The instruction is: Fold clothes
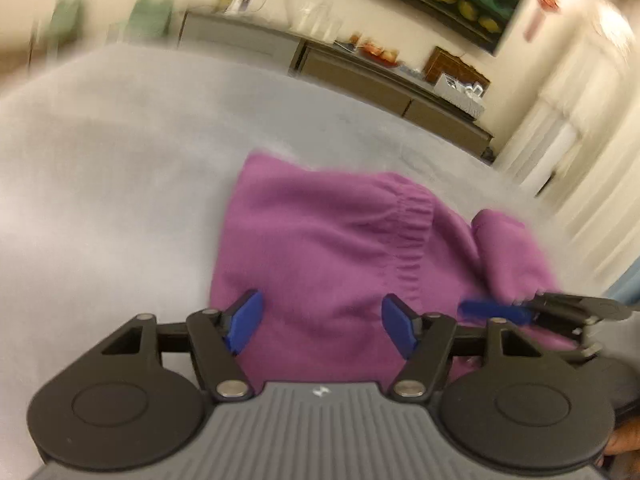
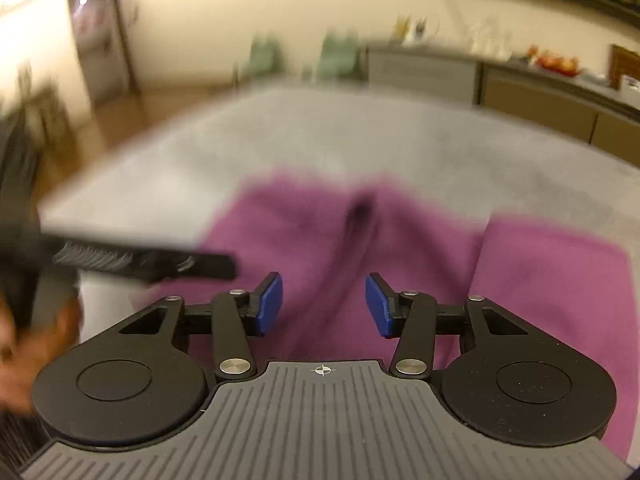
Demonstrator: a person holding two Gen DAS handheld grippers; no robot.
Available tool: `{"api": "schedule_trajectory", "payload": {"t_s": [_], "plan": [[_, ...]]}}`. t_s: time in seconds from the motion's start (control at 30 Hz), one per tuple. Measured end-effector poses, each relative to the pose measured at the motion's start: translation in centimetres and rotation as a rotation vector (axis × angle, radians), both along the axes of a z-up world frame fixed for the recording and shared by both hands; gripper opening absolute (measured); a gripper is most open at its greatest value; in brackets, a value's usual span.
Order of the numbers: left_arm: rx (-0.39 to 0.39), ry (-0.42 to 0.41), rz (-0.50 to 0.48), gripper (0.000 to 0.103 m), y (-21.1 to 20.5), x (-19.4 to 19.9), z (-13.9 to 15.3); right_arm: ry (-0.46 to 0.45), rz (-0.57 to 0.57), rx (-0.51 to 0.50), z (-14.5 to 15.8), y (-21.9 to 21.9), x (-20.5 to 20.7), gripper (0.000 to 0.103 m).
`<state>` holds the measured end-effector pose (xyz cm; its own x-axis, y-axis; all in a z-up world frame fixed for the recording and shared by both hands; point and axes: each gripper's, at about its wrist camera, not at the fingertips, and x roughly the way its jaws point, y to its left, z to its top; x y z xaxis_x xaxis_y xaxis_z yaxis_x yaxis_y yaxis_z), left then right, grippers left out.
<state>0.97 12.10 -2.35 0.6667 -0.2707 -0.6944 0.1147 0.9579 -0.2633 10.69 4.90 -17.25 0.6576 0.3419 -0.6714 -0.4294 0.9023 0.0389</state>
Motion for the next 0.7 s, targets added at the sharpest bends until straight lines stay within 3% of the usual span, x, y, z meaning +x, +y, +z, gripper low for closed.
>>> {"api": "schedule_trajectory", "payload": {"t_s": [0.03, 0.07, 0.13, 0.2, 0.23, 0.27, 0.33, 0.43, 0.5, 0.53, 0.6, 0.63, 0.7], "plan": [[0.031, -0.004, -0.007, 0.071, -0.5, -0.3, 0.1, 0.008, -0.007, -0.036, -1.6, -0.2, 0.6, 0.058], [0.062, -0.008, -0.014, 0.071, -0.9, -0.7, 0.1, 0.026, -0.019, -0.032, -2.3, -1.1, 1.3, 0.054], [0.094, -0.019, -0.02, 0.071, -1.5, -1.2, 0.2, 0.024, -0.076, 0.047, -1.1, -3.9, 1.2, 0.055], [0.136, -0.023, -0.031, 0.072, -2.0, -1.1, 0.4, -0.013, -0.176, 0.13, 0.2, -7.9, 1.0, 0.068], [0.157, -0.026, -0.036, 0.072, -2.3, -0.9, 0.5, -0.035, -0.254, 0.14, 0.4, -10.0, 1.0, 0.084], [0.163, -0.023, -0.038, 0.072, -2.5, -1.0, 0.6, -0.057, -0.331, 0.15, 0.6, -12.1, 1.1, 0.093], [0.173, -0.011, -0.051, 0.072, -3.1, -0.9, 0.7, -0.102, -0.485, 0.17, 1.0, -16.3, 1.2, 0.093], [0.188, 0.012, -0.071, 0.073, -3.4, -0.2, 1.2, -0.075, -0.485, 0.167, -1.0, -17.2, 3.6, 0.094], [0.229, -0.001, -0.012, 0.071, -3.5, -0.1, 2.2, -0.052, -0.47, 0.164, -2.5, -17.4, 5.3, 0.085], [0.251, -0.009, 0.021, 0.07, -3.6, 0.0, 2.7, -0.04, -0.463, 0.162, -3.3, -17.5, 6.1, 0.064], [0.293, -0.047, 0.072, 0.071, -4.0, 0.0, 4.3, -0.017, -0.448, 0.159, -4.8, -17.8, 7.8, 0.044], [0.266, -0.069, 0.044, 0.073, -4.9, 0.2, 5.6, -0.005, -0.441, 0.157, -5.6, -17.9, 8.7, 0.028], [0.196, -0.108, -0.027, 0.078, -6.9, 0.8, 8.3, -0.033, -0.414, 0.112, -6.0, -17.7, 8.7, 0.024]]}}
